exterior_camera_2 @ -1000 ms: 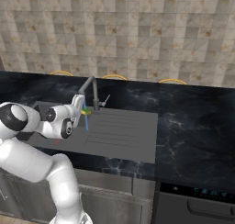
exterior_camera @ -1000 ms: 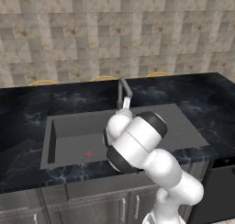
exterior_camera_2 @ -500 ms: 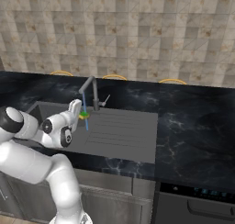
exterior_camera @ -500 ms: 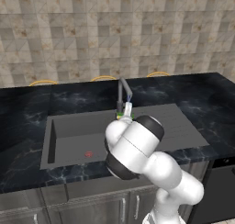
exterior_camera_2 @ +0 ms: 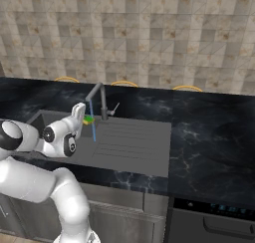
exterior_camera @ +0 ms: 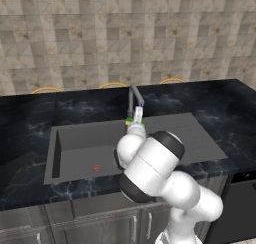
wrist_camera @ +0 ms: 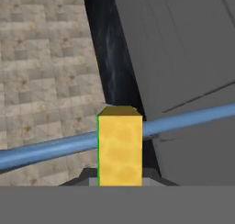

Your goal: Soak the sponge with water for a few seconds and then drop it inside the sink.

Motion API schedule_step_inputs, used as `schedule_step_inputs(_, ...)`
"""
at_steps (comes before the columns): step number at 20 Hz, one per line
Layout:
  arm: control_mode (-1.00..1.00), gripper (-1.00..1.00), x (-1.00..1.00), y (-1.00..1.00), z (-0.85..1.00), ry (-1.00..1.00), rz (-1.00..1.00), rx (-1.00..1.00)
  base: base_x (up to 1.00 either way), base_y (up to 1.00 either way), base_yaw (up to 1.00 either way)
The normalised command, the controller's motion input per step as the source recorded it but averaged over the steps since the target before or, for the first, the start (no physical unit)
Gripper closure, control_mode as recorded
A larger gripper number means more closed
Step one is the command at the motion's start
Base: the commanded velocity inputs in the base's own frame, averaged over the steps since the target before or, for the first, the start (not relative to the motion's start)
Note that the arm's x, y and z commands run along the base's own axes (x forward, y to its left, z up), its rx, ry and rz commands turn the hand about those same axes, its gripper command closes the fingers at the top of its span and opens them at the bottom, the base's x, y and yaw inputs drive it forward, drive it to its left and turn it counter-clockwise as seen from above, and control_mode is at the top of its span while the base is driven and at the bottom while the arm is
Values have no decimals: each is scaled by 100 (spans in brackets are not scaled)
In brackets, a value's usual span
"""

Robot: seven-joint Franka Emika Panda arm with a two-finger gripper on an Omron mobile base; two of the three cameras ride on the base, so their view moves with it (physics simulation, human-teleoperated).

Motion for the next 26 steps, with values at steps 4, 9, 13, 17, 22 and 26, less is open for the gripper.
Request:
schedule_step_inputs(4, -100, 100, 0, 21, 29, 13, 8, 2, 0, 0, 0)
schedule_step_inputs(9, -100, 100, -2, 33, 20, 16, 12, 2, 0, 0, 0)
schedule_step_inputs(13, -100, 100, -4, 30, 58, 28, 14, 0, 0, 0, 0)
schedule_step_inputs(17, -100, 100, -4, 23, 72, 35, 13, 0, 0, 0, 0)
schedule_step_inputs(22, -100, 100, -1, 23, 69, 42, 13, 0, 0, 0, 0)
schedule_step_inputs(26, -100, 100, 0, 21, 46, 46, 11, 0, 0, 0, 0)
